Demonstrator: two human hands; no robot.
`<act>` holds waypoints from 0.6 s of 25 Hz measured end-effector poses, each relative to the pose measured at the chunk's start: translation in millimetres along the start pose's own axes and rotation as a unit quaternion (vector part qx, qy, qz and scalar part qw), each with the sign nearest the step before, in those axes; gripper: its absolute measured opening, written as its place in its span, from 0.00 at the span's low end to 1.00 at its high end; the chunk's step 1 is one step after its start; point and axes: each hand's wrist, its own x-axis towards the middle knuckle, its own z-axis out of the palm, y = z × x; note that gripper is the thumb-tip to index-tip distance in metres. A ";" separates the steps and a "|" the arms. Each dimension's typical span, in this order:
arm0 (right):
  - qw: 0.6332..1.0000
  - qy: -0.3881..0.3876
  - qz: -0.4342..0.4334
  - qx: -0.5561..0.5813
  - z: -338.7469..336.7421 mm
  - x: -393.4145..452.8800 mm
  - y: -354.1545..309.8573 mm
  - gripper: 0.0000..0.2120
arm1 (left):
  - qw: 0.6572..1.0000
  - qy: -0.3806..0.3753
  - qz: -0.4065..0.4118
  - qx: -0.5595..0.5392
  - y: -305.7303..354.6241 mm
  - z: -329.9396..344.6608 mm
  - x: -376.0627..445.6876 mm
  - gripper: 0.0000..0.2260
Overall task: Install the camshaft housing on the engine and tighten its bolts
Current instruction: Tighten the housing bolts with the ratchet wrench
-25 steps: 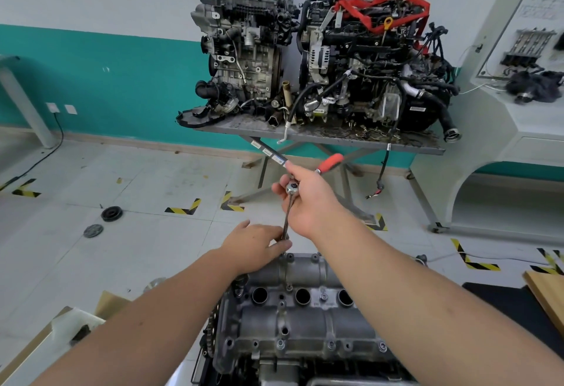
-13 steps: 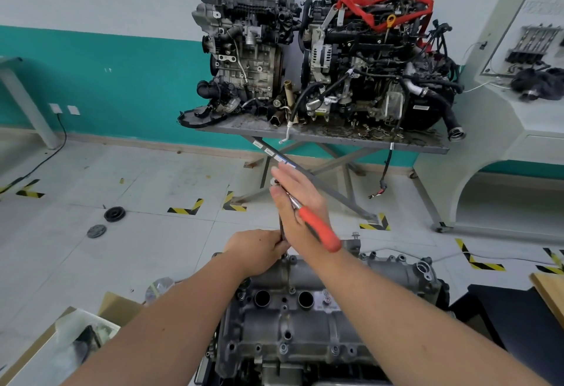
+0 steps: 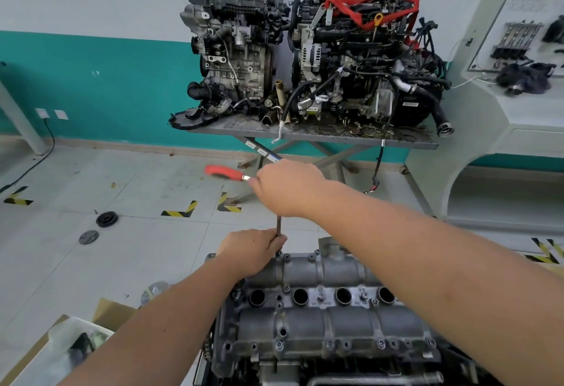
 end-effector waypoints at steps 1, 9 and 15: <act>0.986 -0.034 0.052 0.156 -0.8 1.8 2.0 0.13 | 1.000 0.003 0.004 0.010 1.1 0.8 0.4 0.19; 0.429 0.004 0.212 0.878 33.5 -8.6 1.4 0.10 | 0.999 0.016 0.022 0.047 0.5 3.1 0.6 0.20; 0.440 0.067 0.078 0.892 61.2 -15.8 5.1 0.13 | 0.998 0.008 0.020 0.051 2.0 1.3 0.3 0.17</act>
